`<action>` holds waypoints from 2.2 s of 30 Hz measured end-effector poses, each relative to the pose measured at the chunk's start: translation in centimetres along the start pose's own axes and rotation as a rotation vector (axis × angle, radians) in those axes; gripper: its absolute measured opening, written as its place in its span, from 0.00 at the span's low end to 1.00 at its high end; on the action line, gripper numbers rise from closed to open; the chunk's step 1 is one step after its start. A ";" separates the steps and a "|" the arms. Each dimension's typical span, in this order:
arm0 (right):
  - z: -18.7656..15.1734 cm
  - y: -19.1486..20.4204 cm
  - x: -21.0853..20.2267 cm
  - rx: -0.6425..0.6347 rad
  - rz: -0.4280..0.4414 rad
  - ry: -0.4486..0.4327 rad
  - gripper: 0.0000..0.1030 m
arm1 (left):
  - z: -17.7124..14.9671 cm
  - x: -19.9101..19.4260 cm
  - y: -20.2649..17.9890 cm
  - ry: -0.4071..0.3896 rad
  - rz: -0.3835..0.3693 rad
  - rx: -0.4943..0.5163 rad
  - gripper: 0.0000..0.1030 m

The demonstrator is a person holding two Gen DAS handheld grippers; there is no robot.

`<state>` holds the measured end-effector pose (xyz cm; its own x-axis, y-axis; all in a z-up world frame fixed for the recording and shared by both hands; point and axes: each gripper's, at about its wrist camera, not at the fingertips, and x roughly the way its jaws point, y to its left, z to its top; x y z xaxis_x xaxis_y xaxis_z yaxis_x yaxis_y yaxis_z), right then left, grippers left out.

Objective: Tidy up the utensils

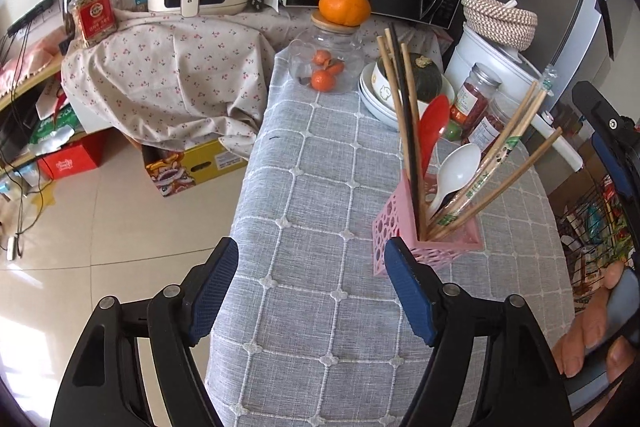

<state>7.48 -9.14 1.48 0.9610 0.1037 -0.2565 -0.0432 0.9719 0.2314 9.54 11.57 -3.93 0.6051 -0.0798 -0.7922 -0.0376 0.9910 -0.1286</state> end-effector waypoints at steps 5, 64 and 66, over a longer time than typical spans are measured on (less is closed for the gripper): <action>1.2 -2.5 -2.8 -0.068 -0.004 0.131 0.89 | -1.2 -1.9 -2.1 0.002 -0.045 -0.003 0.89; -2.0 -13.2 -9.3 -0.108 -0.195 0.455 1.00 | -7.6 -7.3 -12.2 -0.138 -0.019 0.215 0.99; -2.1 -13.2 -9.2 -0.107 -0.197 0.458 1.00 | -7.6 -7.4 -12.2 -0.138 -0.020 0.214 0.99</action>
<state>-1.38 -22.50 -1.15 0.7361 -0.0252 -0.6764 0.0764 0.9960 0.0460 -0.51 -0.79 -1.07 0.7074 -0.0988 -0.6999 0.1361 0.9907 -0.0024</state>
